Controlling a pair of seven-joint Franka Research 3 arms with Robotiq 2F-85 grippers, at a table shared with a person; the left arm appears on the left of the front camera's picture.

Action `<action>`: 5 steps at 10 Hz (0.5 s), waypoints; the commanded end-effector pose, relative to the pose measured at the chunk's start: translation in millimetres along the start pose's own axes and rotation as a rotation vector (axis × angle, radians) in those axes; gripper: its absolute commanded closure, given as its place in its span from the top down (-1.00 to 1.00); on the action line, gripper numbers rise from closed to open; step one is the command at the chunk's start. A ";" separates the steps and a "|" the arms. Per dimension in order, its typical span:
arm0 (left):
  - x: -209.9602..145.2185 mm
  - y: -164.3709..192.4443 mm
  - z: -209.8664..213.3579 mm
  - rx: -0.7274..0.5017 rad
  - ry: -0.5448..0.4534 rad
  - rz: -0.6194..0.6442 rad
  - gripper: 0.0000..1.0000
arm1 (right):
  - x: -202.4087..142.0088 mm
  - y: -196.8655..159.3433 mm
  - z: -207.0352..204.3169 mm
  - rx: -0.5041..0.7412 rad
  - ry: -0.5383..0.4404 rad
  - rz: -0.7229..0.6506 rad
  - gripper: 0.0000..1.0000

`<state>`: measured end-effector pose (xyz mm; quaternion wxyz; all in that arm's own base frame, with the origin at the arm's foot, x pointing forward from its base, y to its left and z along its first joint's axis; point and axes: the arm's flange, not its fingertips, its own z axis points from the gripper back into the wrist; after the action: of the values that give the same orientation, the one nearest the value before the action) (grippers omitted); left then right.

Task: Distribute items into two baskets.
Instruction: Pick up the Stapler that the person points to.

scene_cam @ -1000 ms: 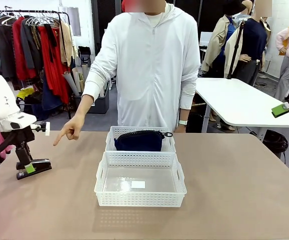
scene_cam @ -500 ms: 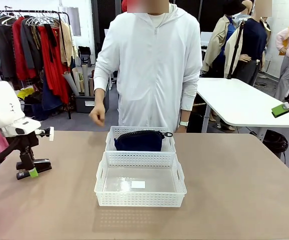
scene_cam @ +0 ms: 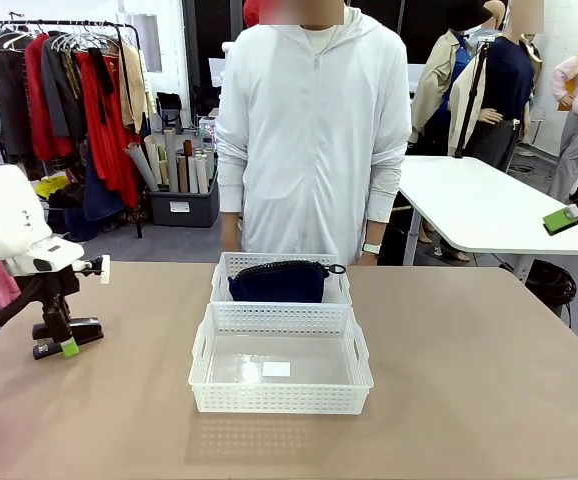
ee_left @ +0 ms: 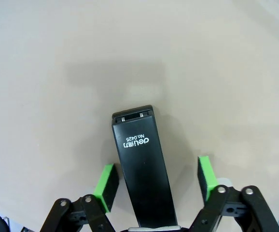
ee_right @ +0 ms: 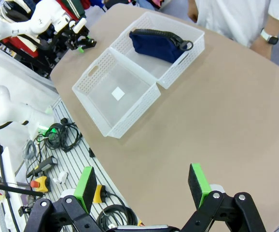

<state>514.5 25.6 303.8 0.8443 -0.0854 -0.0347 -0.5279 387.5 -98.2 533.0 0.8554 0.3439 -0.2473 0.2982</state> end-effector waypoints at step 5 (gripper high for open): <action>-1.0 -4.3 -0.9 -0.016 0.041 0.040 -1.00 | 0.8 1.4 -0.5 0.001 -0.001 0.001 1.00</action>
<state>514.5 25.5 306.4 0.8485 -0.0808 -0.0306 -0.5220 387.5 -98.2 533.0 0.8554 0.3439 -0.2473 0.2982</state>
